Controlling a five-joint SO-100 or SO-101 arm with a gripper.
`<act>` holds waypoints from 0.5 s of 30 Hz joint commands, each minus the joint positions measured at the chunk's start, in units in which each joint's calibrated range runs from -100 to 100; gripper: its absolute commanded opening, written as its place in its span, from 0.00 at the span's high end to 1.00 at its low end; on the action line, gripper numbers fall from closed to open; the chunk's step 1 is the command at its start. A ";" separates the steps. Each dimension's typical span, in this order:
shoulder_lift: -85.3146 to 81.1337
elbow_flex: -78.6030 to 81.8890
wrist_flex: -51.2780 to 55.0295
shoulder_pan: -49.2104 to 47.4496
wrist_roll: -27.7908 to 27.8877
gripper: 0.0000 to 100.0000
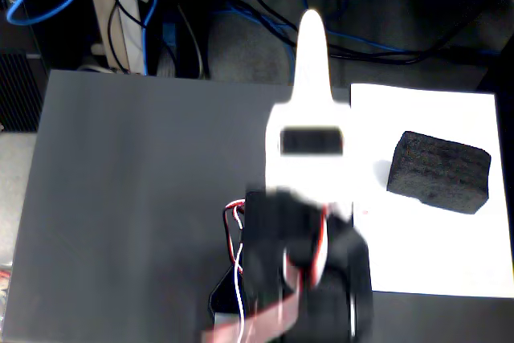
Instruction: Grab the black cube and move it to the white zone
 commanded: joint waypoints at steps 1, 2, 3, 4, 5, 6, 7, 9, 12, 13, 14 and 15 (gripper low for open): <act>-0.08 24.57 -13.74 0.03 -0.13 0.92; -0.08 30.83 -16.74 0.03 -0.08 0.93; -0.08 35.36 -18.12 0.03 -0.08 0.96; -0.08 39.35 -18.46 0.03 -0.24 0.99; -0.08 42.61 -18.54 -0.34 -0.19 0.99; -0.08 45.24 -18.54 -0.41 -0.08 0.99; -0.08 47.69 -18.54 -0.49 0.02 0.99; -0.16 52.22 -18.54 -0.56 0.18 0.99; -0.16 60.11 -18.54 -0.63 0.28 0.98; -0.16 61.92 -18.54 -0.63 0.28 0.98; -0.16 63.19 -18.20 -0.63 0.28 0.98; -0.16 64.28 -18.20 -0.05 0.28 0.98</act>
